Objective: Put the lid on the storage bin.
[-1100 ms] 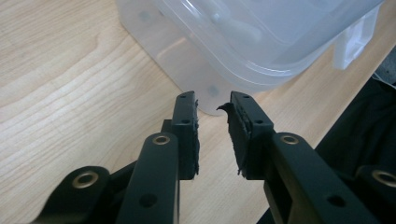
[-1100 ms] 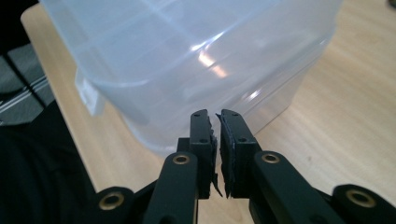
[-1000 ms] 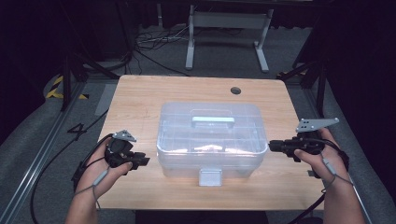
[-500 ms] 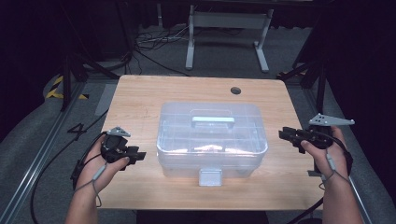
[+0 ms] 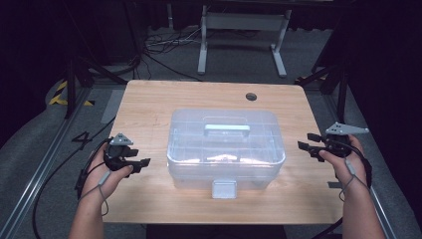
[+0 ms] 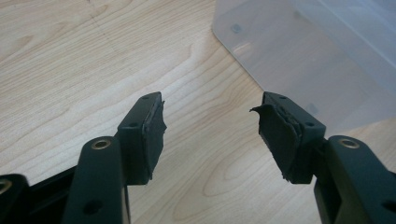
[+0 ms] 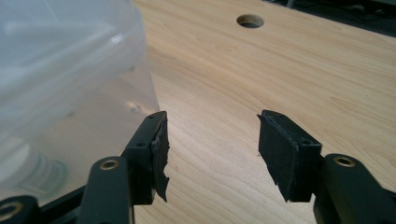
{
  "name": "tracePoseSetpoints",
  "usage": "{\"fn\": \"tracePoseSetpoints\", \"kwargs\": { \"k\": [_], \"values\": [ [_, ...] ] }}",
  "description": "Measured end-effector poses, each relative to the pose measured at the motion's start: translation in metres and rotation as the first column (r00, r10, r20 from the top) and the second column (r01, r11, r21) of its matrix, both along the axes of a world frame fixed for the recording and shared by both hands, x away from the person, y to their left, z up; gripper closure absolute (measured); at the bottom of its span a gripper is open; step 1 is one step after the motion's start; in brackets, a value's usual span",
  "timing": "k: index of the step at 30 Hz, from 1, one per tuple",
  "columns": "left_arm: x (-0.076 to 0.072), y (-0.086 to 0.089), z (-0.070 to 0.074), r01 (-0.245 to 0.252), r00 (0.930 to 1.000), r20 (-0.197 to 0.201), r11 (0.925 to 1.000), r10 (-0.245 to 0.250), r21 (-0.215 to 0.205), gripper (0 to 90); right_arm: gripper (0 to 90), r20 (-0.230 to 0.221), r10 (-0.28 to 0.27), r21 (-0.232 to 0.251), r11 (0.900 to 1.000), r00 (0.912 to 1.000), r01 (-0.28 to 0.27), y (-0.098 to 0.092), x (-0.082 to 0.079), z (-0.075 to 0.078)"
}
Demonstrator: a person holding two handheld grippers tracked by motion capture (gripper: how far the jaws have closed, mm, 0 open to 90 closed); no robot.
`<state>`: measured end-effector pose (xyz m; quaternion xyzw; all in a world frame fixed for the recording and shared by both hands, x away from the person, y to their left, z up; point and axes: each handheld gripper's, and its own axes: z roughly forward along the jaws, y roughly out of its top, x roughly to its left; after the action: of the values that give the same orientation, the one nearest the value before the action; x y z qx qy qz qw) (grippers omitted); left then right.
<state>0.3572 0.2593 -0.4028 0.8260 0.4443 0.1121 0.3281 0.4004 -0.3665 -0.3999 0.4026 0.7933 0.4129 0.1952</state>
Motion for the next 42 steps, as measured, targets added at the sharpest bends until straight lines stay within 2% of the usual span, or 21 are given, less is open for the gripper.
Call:
{"fn": "tracePoseSetpoints", "kwargs": {
  "k": [1, 3, 5, 6, 10, 16, 20, 25, 29, 36, 42],
  "values": [
    [0.001, 0.001, -0.001, 0.005, 1.0000, 0.009, 1.0000, -0.005, -0.002, 39.9, 41.6, -0.007, 0.012, -0.006, 1.000, 0.9999, -0.012, -0.001, 0.002, -0.002],
    [0.003, 0.003, -0.004, 0.005, 0.9999, 0.014, 1.0000, -0.005, -0.008, 38.6, 40.2, -0.027, -0.003, 0.015, 1.000, 0.9996, 0.003, -0.002, 0.004, -0.008],
    [0.004, 0.004, -0.006, 0.007, 0.9997, 0.023, 1.0000, -0.007, -0.003, 37.9, 39.7, -0.028, -0.003, 0.017, 1.000, 0.9996, 0.003, -0.002, 0.006, -0.011],
    [0.005, 0.005, -0.007, 0.014, 0.9994, 0.033, 0.9999, -0.014, 0.003, 37.9, 39.7, -0.015, -0.003, 0.016, 1.000, 0.9999, 0.004, -0.001, 0.007, -0.014],
    [0.009, 0.009, -0.014, 0.025, 0.9987, 0.043, 0.9997, -0.025, 0.001, 36.9, 37.9, 0.005, 0.045, 0.014, 0.999, 0.9990, -0.045, 0.003, 0.014, -0.026],
    [0.012, 0.011, -0.021, 0.045, 0.9982, 0.041, 0.9990, -0.045, -0.001, 36.7, 37.8, 0.005, 0.094, 0.023, 0.995, 0.9955, -0.095, 0.004, 0.020, -0.044],
    [0.013, 0.010, -0.026, 0.051, 0.9984, 0.026, 0.9987, -0.051, -0.010, 36.5, 37.8, 0.002, 0.111, 0.012, 0.994, 0.9938, -0.111, 0.004, 0.023, -0.054],
    [0.015, 0.012, -0.031, 0.049, 0.9987, 0.016, 0.9987, -0.049, 0.014, 36.5, 39.3, -0.031, 0.118, -0.010, 0.993, 0.9925, -0.119, 0.007, 0.025, -0.064],
    [0.016, 0.012, -0.034, 0.050, 0.9986, 0.016, 0.9987, -0.050, 0.010, 36.1, 39.6, -0.028, 0.122, -0.008, 0.992, 0.9921, -0.123, 0.009, 0.025, -0.067],
    [0.019, 0.012, -0.041, 0.065, 0.9979, -0.011, 0.9977, -0.064, 0.022, 35.2, 39.5, -0.031, 0.129, -0.009, 0.992, 0.9911, -0.129, 0.012, 0.024, -0.076],
    [0.020, 0.010, -0.046, 0.088, 0.9946, -0.059, 0.9953, -0.085, 0.040, 34.4, 38.6, -0.035, 0.135, -0.032, 0.990, 0.9902, -0.136, 0.018, 0.022, -0.081]
  ]
}}
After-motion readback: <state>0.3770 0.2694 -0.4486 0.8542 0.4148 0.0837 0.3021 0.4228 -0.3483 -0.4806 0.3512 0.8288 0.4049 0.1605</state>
